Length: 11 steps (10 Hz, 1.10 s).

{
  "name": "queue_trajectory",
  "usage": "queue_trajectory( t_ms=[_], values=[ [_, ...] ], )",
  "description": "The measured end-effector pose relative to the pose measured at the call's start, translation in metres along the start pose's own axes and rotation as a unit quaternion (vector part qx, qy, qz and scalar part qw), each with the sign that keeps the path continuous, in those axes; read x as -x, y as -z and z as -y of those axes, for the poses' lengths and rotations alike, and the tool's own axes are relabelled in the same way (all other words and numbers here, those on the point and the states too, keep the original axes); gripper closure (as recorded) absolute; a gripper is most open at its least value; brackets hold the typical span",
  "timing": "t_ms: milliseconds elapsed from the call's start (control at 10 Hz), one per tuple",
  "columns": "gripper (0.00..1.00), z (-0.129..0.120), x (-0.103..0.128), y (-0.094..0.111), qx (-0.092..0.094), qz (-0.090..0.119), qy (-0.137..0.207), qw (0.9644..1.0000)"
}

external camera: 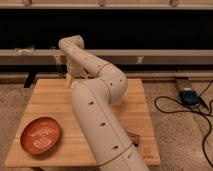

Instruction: Place the bottle in the ceramic bowl

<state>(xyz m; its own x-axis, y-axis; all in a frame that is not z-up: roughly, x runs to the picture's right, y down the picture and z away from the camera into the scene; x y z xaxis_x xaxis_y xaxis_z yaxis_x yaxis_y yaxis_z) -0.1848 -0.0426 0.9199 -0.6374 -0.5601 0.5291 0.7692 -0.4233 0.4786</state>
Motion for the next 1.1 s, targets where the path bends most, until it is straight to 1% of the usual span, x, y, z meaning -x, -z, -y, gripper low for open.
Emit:
queue_trajectory(
  t_ms=[200, 300, 400, 500, 800, 1100],
  values=[
    [0.2, 0.009, -0.014, -0.003, -0.005, 0.0, -0.014, 0.9999],
    [0.2, 0.018, -0.02, -0.007, -0.009, 0.001, -0.019, 0.9998],
    [0.2, 0.024, -0.022, -0.01, -0.013, 0.002, -0.024, 0.9996],
    [0.2, 0.028, -0.021, -0.014, -0.019, 0.007, -0.031, 0.9993],
    [0.2, 0.05, -0.021, -0.024, -0.027, 0.008, -0.041, 0.9988],
    [0.2, 0.055, -0.014, -0.039, -0.033, 0.02, -0.053, 0.9978]
  ],
)
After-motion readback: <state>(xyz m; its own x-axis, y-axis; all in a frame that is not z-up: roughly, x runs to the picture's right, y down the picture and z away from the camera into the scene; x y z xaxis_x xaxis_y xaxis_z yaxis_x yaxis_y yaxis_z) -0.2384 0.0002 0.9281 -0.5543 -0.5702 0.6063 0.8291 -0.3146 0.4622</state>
